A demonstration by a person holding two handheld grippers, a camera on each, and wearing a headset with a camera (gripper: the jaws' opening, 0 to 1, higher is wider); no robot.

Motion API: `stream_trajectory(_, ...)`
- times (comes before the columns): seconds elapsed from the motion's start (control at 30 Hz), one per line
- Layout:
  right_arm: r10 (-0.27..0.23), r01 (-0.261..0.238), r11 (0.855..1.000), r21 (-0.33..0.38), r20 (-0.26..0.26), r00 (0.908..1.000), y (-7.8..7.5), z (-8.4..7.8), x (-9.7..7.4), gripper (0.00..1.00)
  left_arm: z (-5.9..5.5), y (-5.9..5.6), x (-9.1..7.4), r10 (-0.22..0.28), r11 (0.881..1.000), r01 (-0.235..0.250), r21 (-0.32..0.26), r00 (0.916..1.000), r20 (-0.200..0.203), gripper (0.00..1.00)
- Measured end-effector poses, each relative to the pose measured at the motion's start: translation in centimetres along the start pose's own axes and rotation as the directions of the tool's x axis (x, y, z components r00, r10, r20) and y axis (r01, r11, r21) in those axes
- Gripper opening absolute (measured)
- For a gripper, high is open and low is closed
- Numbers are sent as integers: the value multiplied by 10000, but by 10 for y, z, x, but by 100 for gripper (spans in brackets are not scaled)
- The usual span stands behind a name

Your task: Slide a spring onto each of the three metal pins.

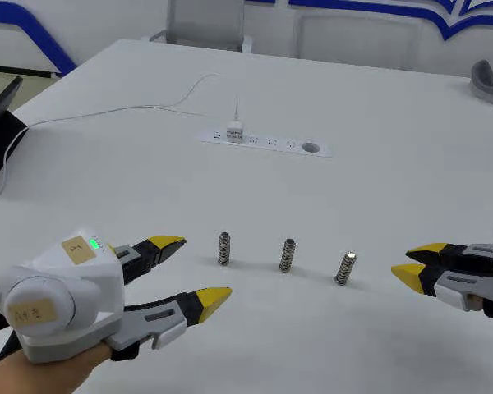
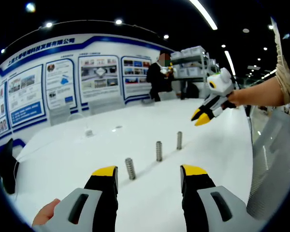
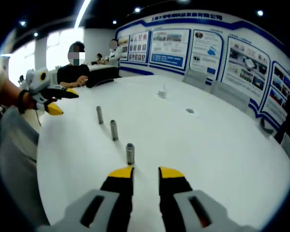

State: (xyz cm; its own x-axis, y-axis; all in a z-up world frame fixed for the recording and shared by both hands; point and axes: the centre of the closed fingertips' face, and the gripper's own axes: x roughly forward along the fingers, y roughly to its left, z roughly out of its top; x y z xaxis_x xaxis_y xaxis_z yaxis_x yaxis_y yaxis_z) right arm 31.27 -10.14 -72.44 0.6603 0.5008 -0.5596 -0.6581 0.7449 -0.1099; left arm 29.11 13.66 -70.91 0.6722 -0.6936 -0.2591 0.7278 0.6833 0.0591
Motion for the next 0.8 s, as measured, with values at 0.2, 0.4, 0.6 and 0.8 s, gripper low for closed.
stream_trajectory(0.2,179,-177,9998,-136,131,9998,0,-6,-9,27,0,3,-1,83,10000,-83,-54,10000,-49,53)
stream_trajectory(0.4,301,-298,9994,-202,192,9994,2,-15,-21,30,-3,4,-3,152,9996,-157,-243,9997,-197,50)
stream_trajectory(0.6,224,-221,9997,-126,245,9994,0,-22,-31,32,-2,7,-4,230,9991,-235,-356,9996,-138,50)
stream_trajectory(0.8,352,-345,9992,-224,324,9989,3,-26,-39,39,-2,11,-5,331,9987,-336,-384,9993,-147,51)
